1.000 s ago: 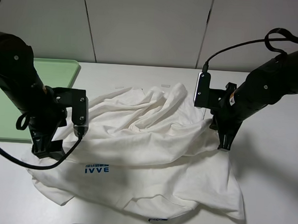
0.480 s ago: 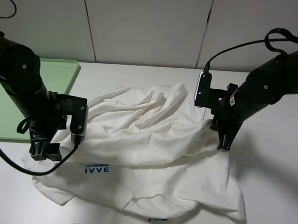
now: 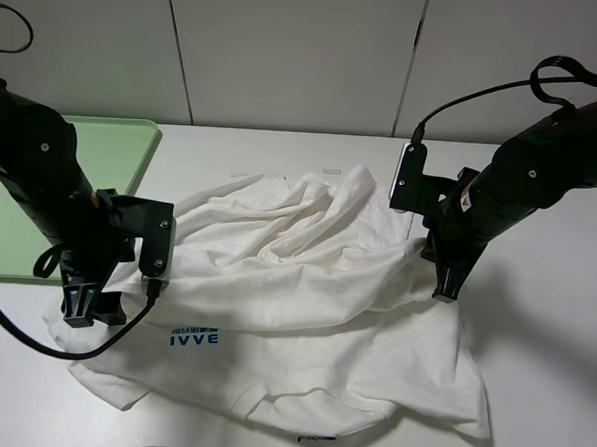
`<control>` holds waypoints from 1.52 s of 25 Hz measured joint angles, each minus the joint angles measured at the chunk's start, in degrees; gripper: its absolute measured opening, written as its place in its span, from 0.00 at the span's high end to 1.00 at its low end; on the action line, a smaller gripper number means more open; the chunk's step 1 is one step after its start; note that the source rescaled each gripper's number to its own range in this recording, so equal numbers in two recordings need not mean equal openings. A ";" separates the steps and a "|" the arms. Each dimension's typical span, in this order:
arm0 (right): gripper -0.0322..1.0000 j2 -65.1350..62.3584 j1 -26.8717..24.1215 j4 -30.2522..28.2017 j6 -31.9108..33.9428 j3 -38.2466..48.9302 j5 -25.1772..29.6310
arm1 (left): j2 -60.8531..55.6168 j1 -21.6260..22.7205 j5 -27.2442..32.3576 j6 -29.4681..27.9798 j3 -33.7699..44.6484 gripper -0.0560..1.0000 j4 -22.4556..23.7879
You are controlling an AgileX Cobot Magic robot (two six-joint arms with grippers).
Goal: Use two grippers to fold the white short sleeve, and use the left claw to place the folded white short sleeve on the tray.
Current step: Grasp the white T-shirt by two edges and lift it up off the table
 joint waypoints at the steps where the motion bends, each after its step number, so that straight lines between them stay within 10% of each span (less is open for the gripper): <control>1: 0.97 0.00 0.00 0.00 0.10 0.00 0.16 | 0.00 0.00 -0.59 0.13 0.64 0.19 0.00; 19: 0.97 0.00 0.00 0.00 0.23 0.00 0.67 | 3.59 0.00 -4.87 0.77 2.28 0.21 0.24; 22: 0.97 0.00 0.00 0.00 0.23 0.00 0.67 | 3.94 -0.04 -5.17 0.72 2.28 0.38 0.24; 26: 0.97 0.00 0.00 0.00 0.23 0.00 0.69 | 3.98 -0.06 -4.78 0.72 2.22 0.87 0.24; 38: 0.97 -5.41 -0.46 -12.61 6.07 -0.89 0.97 | -9.12 -0.06 -16.03 -0.51 0.83 0.94 0.50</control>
